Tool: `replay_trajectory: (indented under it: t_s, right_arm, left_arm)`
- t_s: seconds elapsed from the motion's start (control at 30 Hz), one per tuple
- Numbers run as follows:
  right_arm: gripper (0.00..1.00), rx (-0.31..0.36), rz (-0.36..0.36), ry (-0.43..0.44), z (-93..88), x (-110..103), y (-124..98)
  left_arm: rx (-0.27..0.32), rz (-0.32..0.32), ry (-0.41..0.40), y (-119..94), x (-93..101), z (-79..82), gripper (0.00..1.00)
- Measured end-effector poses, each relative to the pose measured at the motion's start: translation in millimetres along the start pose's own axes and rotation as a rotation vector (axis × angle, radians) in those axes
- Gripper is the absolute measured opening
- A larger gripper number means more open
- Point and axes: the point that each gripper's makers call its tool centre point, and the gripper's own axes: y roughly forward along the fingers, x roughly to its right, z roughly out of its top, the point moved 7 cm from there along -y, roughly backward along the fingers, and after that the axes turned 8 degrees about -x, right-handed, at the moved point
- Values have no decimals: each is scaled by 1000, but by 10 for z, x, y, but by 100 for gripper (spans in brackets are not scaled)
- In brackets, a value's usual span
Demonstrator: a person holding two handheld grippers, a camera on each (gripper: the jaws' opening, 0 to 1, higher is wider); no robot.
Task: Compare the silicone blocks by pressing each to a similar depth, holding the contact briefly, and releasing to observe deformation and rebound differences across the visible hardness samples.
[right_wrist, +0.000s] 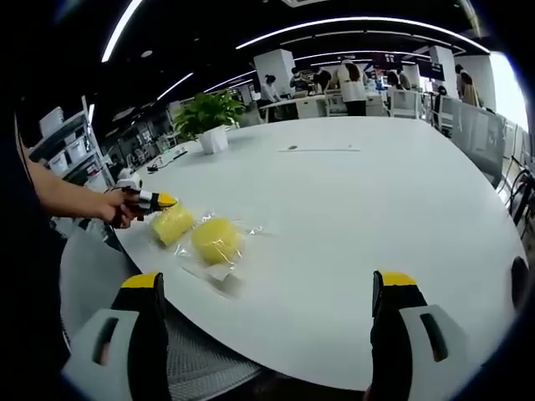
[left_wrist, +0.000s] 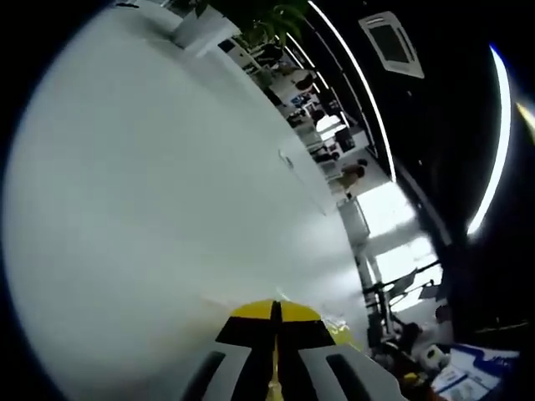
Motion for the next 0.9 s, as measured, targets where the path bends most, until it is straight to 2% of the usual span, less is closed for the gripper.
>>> replay_trajectory:
  t_s: [0.23,0.47,0.57,0.67,0.9]
  right_arm:
    - [97,4,4,-5,32,-29,13]
    - [97,9,8,-11,52,-53,21]
    - [97,13,8,-12,65,-51,18]
    - [97,13,9,-17,70,-57,16]
    - [97,28,11,-23,118,-70,9]
  left_arm:
    - [42,-71,0,-60,184,71,0]
    - [73,-116,2,-146,317,139,0]
    - [101,-154,35,-201,447,207,0]
    - [80,-133,72,-216,475,250,0]
    - [96,-148,124,-294,600,387,0]
